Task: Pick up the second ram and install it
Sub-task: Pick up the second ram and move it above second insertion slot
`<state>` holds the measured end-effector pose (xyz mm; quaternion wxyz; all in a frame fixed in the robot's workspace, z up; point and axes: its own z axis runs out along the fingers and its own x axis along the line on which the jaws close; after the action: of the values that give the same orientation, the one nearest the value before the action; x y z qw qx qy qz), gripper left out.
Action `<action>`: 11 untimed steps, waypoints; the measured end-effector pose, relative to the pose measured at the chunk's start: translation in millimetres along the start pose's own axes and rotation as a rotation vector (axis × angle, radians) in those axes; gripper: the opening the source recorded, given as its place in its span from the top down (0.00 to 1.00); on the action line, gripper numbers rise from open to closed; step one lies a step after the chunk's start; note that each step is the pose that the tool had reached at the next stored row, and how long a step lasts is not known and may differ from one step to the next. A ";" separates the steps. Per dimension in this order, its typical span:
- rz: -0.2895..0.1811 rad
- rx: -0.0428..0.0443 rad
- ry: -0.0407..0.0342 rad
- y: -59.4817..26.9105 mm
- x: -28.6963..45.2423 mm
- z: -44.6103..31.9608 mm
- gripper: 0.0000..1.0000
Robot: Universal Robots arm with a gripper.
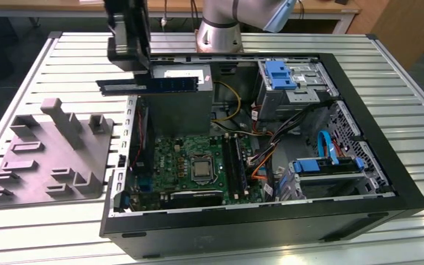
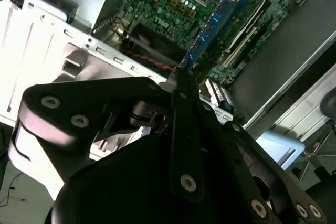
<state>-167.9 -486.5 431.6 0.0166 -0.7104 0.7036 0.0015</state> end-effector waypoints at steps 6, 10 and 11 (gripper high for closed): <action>0.000 0.0001 -0.0001 -20.0 0.2 0.5 0.89; 0.000 0.0000 0.0000 -30.9 0.3 0.8 0.89; 0.000 0.0000 0.0000 -33.5 0.4 0.8 0.89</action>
<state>-134.4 -486.5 431.5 0.0166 -0.7104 0.7036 0.0015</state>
